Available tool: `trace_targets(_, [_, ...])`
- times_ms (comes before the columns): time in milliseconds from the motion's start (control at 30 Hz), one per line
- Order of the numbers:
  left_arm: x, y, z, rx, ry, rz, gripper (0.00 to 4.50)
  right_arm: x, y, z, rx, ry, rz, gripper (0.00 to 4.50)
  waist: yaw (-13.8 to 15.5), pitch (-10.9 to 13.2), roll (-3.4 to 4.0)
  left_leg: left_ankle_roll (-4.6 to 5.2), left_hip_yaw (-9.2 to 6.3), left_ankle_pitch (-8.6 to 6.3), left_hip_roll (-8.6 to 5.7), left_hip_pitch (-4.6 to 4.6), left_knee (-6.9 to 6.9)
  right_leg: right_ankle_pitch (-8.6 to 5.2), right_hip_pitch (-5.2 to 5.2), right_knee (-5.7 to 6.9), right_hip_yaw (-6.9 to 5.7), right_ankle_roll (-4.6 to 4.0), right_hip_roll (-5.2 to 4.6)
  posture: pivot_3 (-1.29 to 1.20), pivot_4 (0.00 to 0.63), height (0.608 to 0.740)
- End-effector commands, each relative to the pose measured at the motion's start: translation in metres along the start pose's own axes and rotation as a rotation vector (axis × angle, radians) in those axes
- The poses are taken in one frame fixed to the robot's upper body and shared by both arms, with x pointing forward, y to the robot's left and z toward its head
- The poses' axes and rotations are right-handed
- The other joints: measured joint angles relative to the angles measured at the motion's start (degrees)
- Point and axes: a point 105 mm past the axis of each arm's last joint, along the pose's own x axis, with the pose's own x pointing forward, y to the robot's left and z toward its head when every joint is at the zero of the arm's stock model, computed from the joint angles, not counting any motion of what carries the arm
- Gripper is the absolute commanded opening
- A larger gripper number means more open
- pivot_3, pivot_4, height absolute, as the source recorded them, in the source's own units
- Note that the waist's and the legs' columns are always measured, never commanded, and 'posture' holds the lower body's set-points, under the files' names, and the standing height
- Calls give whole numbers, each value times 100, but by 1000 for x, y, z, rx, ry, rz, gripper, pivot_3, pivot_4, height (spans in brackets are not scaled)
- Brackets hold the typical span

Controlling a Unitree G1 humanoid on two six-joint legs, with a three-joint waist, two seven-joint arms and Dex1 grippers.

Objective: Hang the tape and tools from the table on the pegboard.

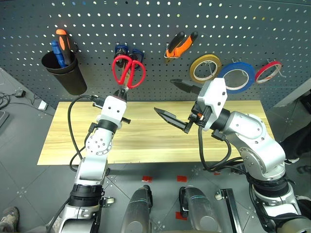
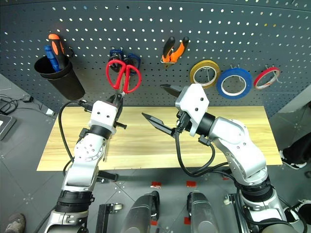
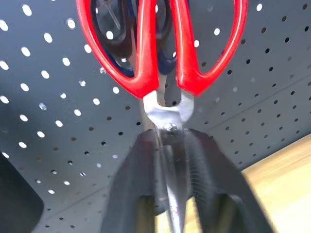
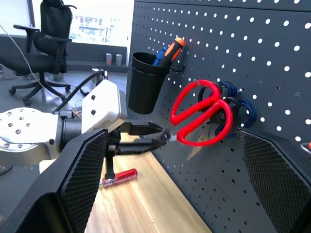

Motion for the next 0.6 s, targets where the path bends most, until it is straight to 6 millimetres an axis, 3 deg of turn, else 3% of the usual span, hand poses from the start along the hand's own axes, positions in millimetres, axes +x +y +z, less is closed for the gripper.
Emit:
trace_targets(33, [-4, 8, -7, -38, 42, 22, 2469, -4, 2, 7, 19, -33, -13, 4500, -8, 0, 0, 0, 0, 0, 1, 0, 0, 0, 0, 0, 0, 0, 0, -110, 299, 740])
trace_targets(133, [-14, 7, -33, -126, 170, 14, 3370, -7, 7, -11, 128, 40, -35, 4500, -12, 0, 0, 0, 0, 0, 1, 0, -1, 0, 0, 0, 0, 0, 0, -110, 303, 740])
trace_targets(200, [-27, 8, -58, -217, 296, -1, 3370, -9, 12, -30, 187, 145, -55, 4500, -34, 0, 0, 0, 2, 0, 2, 0, 0, 0, 0, 0, 3, 0, 0, -110, 307, 740])
trace_targets(300, [-44, 10, -84, -330, 445, -37, 3370, -9, 23, -41, 276, 229, -71, 4500, -77, 1, -1, -1, 1, 0, 4, 0, -1, 0, -1, 2, 4, -1, 0, -106, 322, 740])
trace_targets(367, [-49, 25, -95, -378, 494, 3, 3370, -6, 34, -45, 306, 277, -45, 4500, -83, 2, -1, -1, -5, 1, 6, 0, -1, -1, -1, 5, -2, -1, 3, -105, 328, 740])
trace_targets(433, [-49, 41, -107, -409, 548, 49, 3370, -4, 43, -49, 308, 320, -26, 4500, -86, 2, -1, -2, -10, 1, 7, 1, -1, -1, -1, 7, -8, -1, 4, -96, 335, 740])
trace_targets(600, [-36, 55, -120, -462, 593, 55, 3370, 4, 52, -48, 331, 365, 17, 4500, -80, 10, -9, 0, -12, 1, -2, 1, 2, 0, -1, 9, -8, 0, 4, -91, 350, 740])
